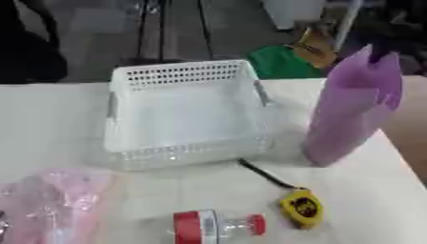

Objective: Pick up objects on the table and place them in the box.

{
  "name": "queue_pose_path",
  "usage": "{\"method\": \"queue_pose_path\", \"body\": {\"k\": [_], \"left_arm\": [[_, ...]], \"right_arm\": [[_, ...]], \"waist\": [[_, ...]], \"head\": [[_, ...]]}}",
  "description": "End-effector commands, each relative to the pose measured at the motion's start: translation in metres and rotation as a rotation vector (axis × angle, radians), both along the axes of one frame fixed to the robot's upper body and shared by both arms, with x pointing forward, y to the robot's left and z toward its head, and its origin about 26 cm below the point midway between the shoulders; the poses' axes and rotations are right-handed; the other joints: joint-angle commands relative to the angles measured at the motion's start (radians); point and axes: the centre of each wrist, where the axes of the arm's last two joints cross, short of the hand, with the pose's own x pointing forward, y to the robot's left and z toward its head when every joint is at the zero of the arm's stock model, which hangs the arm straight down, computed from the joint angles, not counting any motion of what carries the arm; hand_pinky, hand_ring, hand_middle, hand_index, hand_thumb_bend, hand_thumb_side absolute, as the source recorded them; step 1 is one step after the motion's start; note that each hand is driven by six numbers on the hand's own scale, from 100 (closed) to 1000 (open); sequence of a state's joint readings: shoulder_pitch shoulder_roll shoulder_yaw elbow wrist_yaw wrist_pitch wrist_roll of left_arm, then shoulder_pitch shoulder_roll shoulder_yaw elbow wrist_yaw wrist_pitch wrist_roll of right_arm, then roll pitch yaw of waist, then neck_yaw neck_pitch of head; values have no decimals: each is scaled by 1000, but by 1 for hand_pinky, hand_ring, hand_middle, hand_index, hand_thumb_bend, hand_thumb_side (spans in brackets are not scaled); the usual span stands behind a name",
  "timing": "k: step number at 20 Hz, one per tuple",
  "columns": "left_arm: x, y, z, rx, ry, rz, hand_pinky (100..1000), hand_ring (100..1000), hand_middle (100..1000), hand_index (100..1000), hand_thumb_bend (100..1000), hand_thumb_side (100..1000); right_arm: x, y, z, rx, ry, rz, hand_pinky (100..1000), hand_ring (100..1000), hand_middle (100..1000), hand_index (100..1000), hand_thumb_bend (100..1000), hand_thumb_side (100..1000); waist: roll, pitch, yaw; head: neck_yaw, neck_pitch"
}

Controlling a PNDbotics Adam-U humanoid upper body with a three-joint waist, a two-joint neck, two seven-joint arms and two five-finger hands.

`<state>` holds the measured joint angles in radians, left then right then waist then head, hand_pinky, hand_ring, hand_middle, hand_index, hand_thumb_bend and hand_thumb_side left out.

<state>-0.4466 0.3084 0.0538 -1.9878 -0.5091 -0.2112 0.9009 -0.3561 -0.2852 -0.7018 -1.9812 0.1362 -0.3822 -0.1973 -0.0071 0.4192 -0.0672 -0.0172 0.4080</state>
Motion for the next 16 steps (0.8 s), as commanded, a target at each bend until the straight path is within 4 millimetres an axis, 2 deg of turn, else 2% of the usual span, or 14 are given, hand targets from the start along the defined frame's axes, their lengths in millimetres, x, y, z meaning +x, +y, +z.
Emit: {"method": "queue_pose_path", "body": {"k": [1,12,14,16], "left_arm": [[-2,2,6,3,-34,-1,607,539,545,693,100,934],[-3,4,7,21,-22,15,613,550,558,707,100,934],[-3,6,10,36,-12,36,616,553,564,712,100,930],[-4,8,13,70,11,73,632,574,593,740,100,927]], "right_arm": [[-5,-1,8,-24,-24,-4,630,615,566,689,100,777],[-5,-1,8,-25,-24,-2,631,615,566,689,100,777],[-5,-1,8,-25,-23,-2,631,615,566,690,100,777],[-4,0,9,-26,-21,1,631,615,566,690,100,777]], "waist": [[1,-19,-2],[4,-18,-6],[5,-20,-6],[8,-25,-3]], "head": [[-2,-14],[-3,-10],[4,-2],[45,16]]}}
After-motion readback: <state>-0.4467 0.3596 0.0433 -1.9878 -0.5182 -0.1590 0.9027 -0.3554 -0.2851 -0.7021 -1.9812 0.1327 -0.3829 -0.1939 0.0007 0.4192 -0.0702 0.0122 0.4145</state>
